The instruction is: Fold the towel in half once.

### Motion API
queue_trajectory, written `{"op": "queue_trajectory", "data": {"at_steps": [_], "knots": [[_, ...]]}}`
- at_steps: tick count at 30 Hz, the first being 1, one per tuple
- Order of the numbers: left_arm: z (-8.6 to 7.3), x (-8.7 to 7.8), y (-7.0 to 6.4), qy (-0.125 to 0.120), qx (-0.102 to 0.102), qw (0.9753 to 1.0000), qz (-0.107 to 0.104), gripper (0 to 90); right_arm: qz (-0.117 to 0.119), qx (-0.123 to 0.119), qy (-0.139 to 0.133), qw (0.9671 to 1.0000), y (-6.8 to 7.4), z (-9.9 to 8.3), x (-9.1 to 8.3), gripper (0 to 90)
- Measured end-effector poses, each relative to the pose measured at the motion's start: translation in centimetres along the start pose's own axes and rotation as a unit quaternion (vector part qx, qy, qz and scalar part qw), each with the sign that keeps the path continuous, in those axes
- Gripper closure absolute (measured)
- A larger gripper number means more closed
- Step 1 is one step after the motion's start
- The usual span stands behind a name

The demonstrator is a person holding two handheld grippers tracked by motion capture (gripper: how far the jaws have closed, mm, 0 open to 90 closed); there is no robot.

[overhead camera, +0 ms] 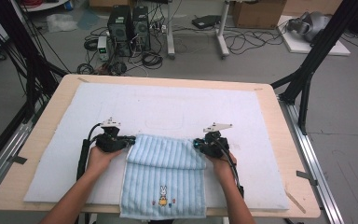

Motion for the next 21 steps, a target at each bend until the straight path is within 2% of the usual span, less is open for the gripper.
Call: {"op": "queue_trajectory", "data": {"at_steps": [6, 8, 10, 12, 14, 17, 18, 19, 21], "knots": [[1.9, 0.5, 1.0, -0.039, -0.007, 0.9992, 0.006, 87.1, -0.015, 0.011, -0.022, 0.9996, -1.2, 1.3, 0.1, 84.9], [2.4, 1.0, 1.6, -0.033, -0.013, 0.9993, 0.006, 87.1, -0.022, 0.014, -0.024, 0.9994, -1.5, 1.7, 0.3, 84.9], [2.9, 1.3, 1.9, -0.040, -0.013, 0.9990, 0.013, 87.0, -0.031, 0.014, -0.029, 0.9990, -1.9, 2.3, 0.7, 84.8], [3.1, 1.5, 2.2, -0.063, -0.015, 0.9978, 0.014, 87.0, -0.041, 0.017, -0.034, 0.9984, -2.1, 2.8, 1.0, 84.8], [3.4, 1.9, 2.7, -0.051, -0.021, 0.9984, 0.014, 87.0, -0.051, 0.014, -0.034, 0.9980, -2.4, 3.3, 1.4, 84.8], [4.1, 2.3, 3.3, -0.066, -0.022, 0.9975, 0.018, 87.0, -0.068, 0.006, -0.035, 0.9971, -2.7, 4.3, 2.0, 84.8], [4.2, 2.3, 3.5, -0.078, -0.021, 0.9965, 0.020, 87.0, -0.071, 0.008, -0.033, 0.9969, -2.8, 4.6, 2.2, 84.8], [4.3, 2.5, 3.7, -0.076, -0.026, 0.9965, 0.022, 87.0, -0.074, 0.011, -0.032, 0.9967, -3.0, 4.9, 2.3, 84.8], [4.6, 2.8, 4.0, -0.064, -0.023, 0.9974, 0.024, 86.9, -0.078, 0.016, -0.032, 0.9963, -3.2, 5.3, 2.7, 84.8]]}}
Point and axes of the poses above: each handheld gripper's, and its own axes: x roughly forward along the jaws, z roughly out of its top, y roughly to its left, the point moved 1 cm from there along x, roughly forward along the jaws, and after that the axes turned 11 degrees about -z, right-handed, at the moved point
